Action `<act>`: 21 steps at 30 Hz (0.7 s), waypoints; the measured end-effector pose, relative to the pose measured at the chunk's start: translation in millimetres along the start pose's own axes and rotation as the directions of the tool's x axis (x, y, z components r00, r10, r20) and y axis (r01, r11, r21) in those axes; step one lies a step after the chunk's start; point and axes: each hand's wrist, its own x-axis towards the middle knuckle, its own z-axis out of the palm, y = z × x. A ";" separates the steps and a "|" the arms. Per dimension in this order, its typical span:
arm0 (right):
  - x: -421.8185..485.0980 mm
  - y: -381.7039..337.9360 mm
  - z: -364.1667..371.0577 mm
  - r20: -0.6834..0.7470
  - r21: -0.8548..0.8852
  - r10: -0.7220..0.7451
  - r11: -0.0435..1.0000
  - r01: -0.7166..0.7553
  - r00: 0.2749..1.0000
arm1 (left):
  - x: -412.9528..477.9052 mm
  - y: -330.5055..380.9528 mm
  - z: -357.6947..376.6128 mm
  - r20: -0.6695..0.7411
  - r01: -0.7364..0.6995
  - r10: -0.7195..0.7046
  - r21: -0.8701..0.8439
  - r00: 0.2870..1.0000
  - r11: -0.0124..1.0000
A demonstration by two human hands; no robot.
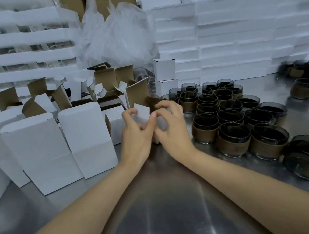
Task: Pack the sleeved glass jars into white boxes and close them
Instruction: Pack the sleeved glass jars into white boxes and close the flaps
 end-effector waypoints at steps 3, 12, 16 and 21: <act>-6.6 -6.9 -11.7 0.041 0.049 0.089 0.995 -0.091 0.995 | 0.4 -1.8 0.6 -0.010 -0.001 0.002 0.036 1.000 0.999; -1.6 -14.3 -18.7 0.053 0.024 0.143 0.989 -0.145 0.988 | 2.8 -2.2 -1.6 0.047 0.100 -0.105 0.091 0.993 0.991; 3.5 -22.3 -28.7 0.223 -0.134 0.086 0.989 -0.057 0.971 | 3.1 0.6 -2.2 0.026 0.067 -0.069 0.076 0.997 0.995; 20.2 -31.8 -56.7 0.241 -0.786 0.161 0.611 0.095 0.957 | 2.3 1.4 -4.2 -0.012 0.041 -0.041 0.051 0.999 0.998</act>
